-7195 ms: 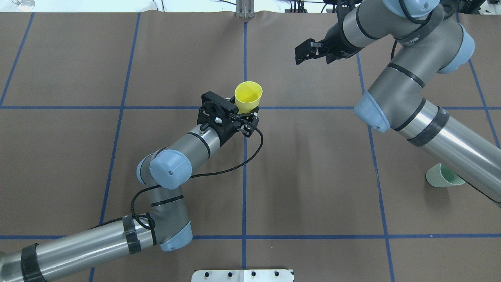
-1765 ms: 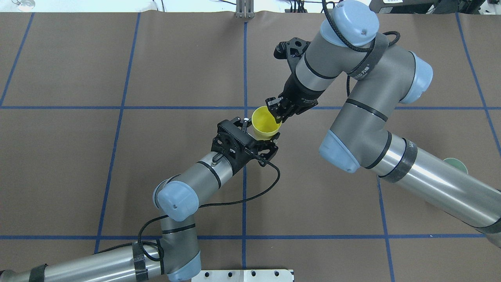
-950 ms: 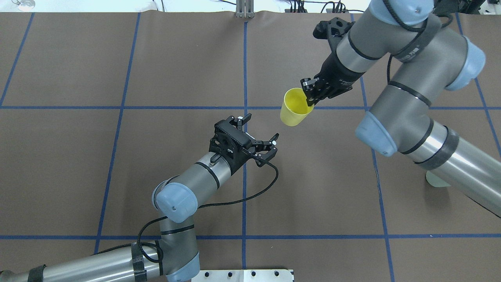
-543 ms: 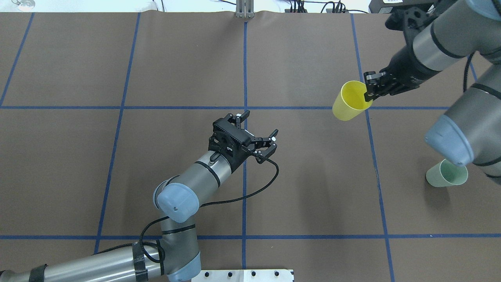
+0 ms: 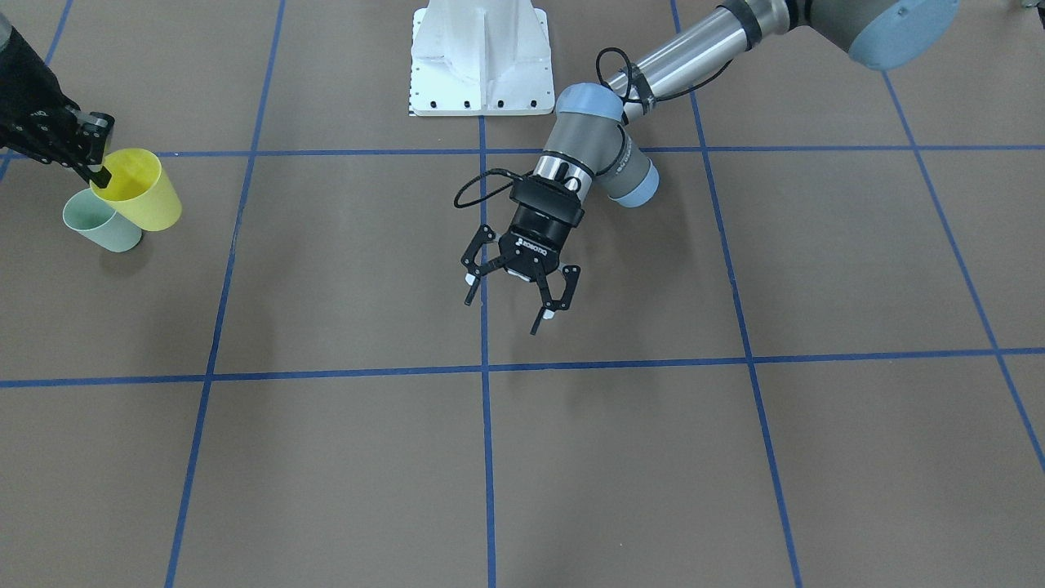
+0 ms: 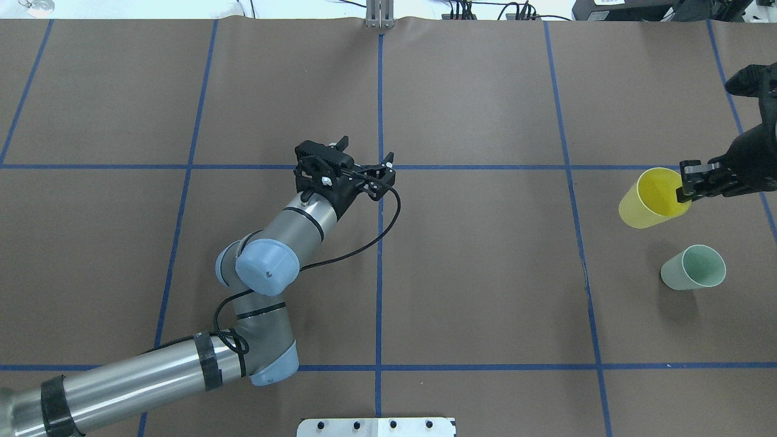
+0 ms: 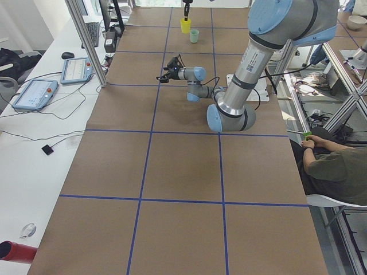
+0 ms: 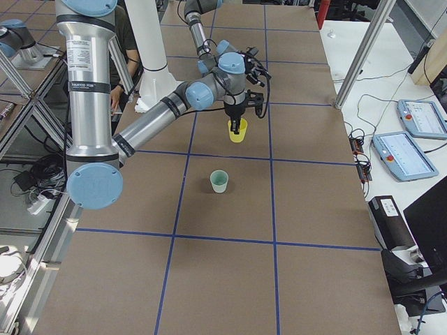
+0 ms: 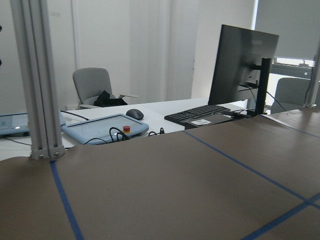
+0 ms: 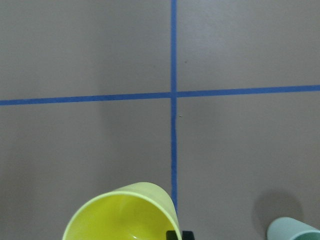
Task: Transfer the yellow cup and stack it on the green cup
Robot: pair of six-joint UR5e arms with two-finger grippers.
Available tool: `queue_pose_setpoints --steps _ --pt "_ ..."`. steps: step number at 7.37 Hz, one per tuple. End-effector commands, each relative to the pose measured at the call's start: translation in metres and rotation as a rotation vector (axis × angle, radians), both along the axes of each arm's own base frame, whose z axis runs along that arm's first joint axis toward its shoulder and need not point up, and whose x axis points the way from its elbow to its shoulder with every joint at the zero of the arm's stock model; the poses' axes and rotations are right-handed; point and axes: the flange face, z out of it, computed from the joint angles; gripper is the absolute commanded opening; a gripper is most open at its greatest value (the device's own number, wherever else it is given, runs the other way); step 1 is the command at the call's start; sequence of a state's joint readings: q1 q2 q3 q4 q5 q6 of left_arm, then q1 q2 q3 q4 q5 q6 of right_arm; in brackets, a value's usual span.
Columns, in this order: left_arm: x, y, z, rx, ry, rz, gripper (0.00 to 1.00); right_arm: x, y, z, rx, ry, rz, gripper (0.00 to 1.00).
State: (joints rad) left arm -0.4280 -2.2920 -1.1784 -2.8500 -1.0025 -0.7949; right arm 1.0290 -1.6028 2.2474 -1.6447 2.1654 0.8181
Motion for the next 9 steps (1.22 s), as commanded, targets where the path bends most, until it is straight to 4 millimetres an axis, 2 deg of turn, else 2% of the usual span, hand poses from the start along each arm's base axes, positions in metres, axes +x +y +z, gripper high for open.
queue_pose_setpoints --steps 1,2,3,4,6,9 --pt "-0.037 -0.082 0.028 -0.163 -0.142 0.034 0.99 0.033 0.018 0.044 0.031 0.065 -0.074 0.00" --pt "-0.058 -0.109 0.036 -0.211 -0.187 0.043 0.99 0.041 0.027 0.062 0.040 0.089 -0.121 0.00" --pt "-0.074 -0.124 0.038 -0.227 -0.185 0.072 0.99 0.042 0.027 0.070 0.036 0.097 -0.134 0.00" --pt "-0.080 -0.135 0.046 -0.280 -0.225 0.107 0.99 0.036 0.020 0.092 0.027 0.103 -0.153 0.00" --pt "-0.078 -0.135 0.049 -0.295 -0.240 0.113 0.99 0.038 0.025 0.117 0.028 0.083 -0.149 0.00" --pt "-0.076 -0.133 0.049 -0.295 -0.239 0.116 0.99 0.036 0.022 0.134 0.005 0.091 -0.154 0.00"
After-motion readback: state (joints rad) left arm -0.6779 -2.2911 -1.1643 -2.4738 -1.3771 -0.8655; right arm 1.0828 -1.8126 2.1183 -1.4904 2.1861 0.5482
